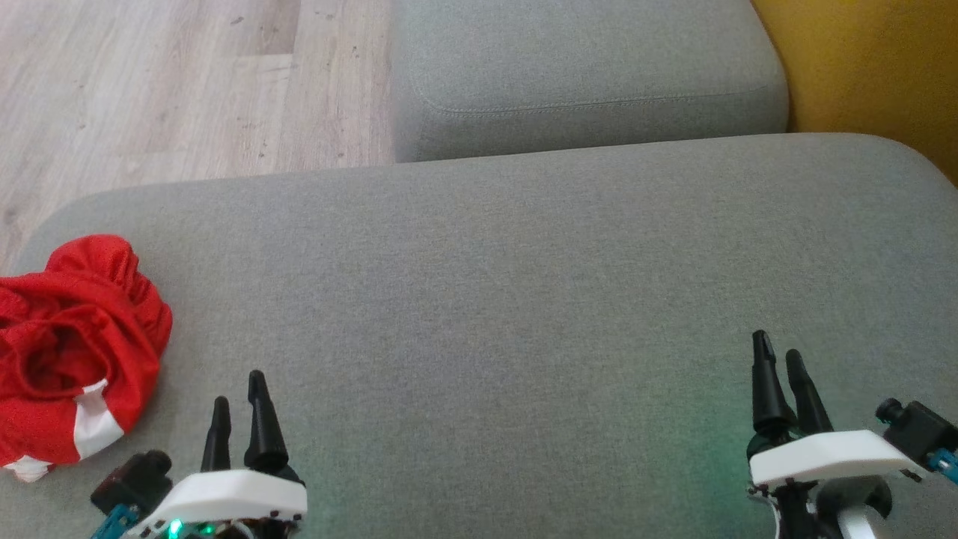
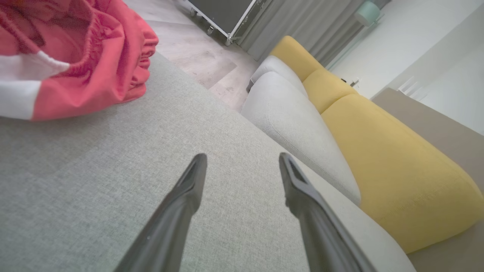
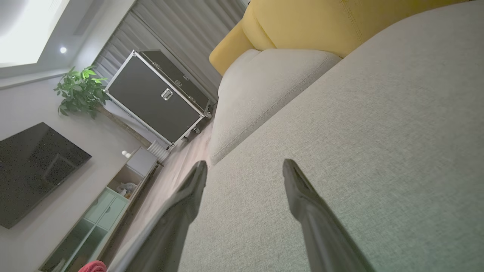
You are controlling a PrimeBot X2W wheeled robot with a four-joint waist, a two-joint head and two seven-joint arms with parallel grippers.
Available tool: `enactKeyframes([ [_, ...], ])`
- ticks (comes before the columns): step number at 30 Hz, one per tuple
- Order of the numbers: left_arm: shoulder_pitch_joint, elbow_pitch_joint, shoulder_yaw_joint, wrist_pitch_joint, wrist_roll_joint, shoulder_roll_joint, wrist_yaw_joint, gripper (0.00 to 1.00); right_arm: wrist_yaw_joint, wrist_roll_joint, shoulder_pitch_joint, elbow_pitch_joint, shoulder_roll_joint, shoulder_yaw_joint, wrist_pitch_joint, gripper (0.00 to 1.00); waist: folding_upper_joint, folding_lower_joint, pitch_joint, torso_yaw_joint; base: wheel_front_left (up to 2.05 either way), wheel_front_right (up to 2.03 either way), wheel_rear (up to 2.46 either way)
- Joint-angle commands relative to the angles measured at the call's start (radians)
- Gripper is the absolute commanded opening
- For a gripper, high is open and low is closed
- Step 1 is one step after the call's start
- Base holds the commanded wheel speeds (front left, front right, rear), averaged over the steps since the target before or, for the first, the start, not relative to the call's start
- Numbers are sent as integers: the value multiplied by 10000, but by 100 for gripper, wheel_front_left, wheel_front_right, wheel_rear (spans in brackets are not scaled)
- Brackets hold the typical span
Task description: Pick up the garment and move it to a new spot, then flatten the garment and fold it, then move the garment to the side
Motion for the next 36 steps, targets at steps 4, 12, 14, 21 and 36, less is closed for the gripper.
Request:
enactKeyframes([
  [4, -319, -330, 37, -220, 740, 92, 107, 100, -4, -797, -269, -316, -74, 387, -245, 100, -1, 0, -23, 25, 0, 0, 0],
  [12, -308, -353, -127, -458, 1719, 97, 238, 100, -5, -1860, -300, -247, -79, 769, -482, 100, -1, 0, -104, 74, 0, 0, 0],
  [14, -300, -342, -152, -517, 1975, 98, 274, 100, -5, -2116, -302, -274, -81, 808, -541, 100, -1, 0, -122, 76, 0, 0, 0],
  [21, -297, -200, -244, -725, 2841, 103, 371, 100, -5, -3049, -306, -365, -86, 884, -747, 100, -1, 0, -168, 61, 0, 0, 0],
  [36, -250, -103, -442, -1200, 4761, 113, 646, 100, -6, -5083, -192, -512, -98, 1217, -1219, 100, -1, 0, -309, 64, 0, 0, 0],
])
